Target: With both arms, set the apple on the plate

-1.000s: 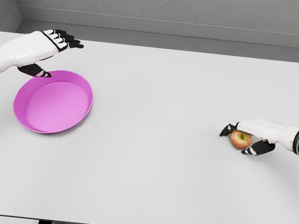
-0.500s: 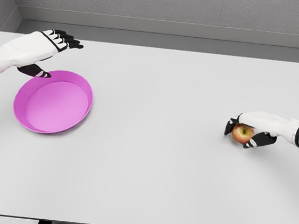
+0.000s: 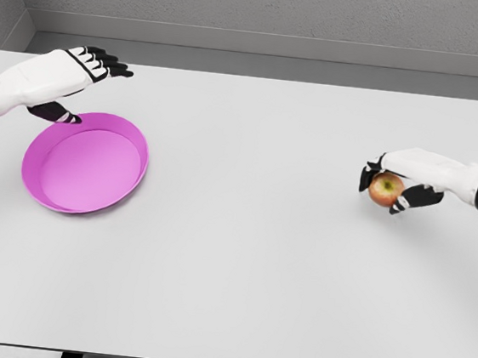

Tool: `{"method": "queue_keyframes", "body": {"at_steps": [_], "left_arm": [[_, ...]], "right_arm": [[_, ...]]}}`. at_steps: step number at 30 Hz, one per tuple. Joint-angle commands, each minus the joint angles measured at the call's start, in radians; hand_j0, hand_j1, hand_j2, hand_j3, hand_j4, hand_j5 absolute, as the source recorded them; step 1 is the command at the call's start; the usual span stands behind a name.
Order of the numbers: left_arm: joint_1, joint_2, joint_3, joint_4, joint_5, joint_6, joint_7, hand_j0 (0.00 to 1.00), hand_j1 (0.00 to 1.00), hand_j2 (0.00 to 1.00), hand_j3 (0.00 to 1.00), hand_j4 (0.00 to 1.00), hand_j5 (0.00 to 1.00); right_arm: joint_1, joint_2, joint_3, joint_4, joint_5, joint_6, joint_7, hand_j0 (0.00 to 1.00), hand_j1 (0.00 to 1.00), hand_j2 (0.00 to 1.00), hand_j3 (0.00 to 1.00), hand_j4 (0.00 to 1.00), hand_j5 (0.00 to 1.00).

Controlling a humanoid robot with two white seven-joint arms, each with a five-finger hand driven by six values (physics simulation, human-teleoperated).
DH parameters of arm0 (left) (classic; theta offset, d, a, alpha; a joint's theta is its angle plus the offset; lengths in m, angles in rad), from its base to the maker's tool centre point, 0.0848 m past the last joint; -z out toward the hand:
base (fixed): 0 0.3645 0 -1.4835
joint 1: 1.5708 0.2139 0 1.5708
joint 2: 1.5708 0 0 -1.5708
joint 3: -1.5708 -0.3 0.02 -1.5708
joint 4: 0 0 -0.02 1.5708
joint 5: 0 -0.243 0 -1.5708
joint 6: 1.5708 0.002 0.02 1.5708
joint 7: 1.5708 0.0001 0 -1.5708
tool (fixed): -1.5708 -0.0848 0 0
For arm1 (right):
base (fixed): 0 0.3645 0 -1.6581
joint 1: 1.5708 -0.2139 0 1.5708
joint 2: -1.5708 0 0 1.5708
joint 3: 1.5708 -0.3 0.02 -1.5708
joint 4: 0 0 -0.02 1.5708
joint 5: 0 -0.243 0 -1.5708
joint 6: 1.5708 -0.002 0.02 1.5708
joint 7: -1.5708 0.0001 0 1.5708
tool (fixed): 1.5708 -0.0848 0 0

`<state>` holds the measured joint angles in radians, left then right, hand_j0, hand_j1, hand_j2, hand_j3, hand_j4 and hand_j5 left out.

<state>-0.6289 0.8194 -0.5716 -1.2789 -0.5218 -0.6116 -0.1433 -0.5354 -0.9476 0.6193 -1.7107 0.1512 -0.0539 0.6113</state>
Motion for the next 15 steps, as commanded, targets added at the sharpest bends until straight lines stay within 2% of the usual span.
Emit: {"method": "queue_keyframes", "body": {"at_steps": [1,3,10,15], "left_arm": [[0.0,0.001,0.001,0.0,0.006,0.001,0.001,1.0,1.0,1.0,1.0,1.0,1.0],[0.0,0.001,0.001,0.0,0.006,0.001,0.001,1.0,1.0,1.0,1.0,1.0,1.0],[0.0,0.004,0.001,-0.005,0.006,0.001,0.001,1.0,1.0,1.0,1.0,1.0,1.0],[0.0,0.004,0.001,-0.005,0.006,0.001,0.001,1.0,1.0,1.0,1.0,1.0,1.0]], "right_arm": [[0.0,0.01,-0.001,-0.015,-0.004,0.002,0.0,0.46,0.46,0.46,0.46,0.46,0.46],[0.0,0.019,-0.001,-0.036,-0.002,0.002,0.0,0.44,0.44,0.44,0.44,0.44,0.44],[-0.018,0.099,0.004,-0.043,-0.004,-0.007,0.0,0.44,0.44,0.44,0.44,0.44,0.44],[-0.031,0.19,0.01,-0.043,-0.005,-0.011,0.0,0.44,0.44,0.44,0.44,0.44,0.44]]}}
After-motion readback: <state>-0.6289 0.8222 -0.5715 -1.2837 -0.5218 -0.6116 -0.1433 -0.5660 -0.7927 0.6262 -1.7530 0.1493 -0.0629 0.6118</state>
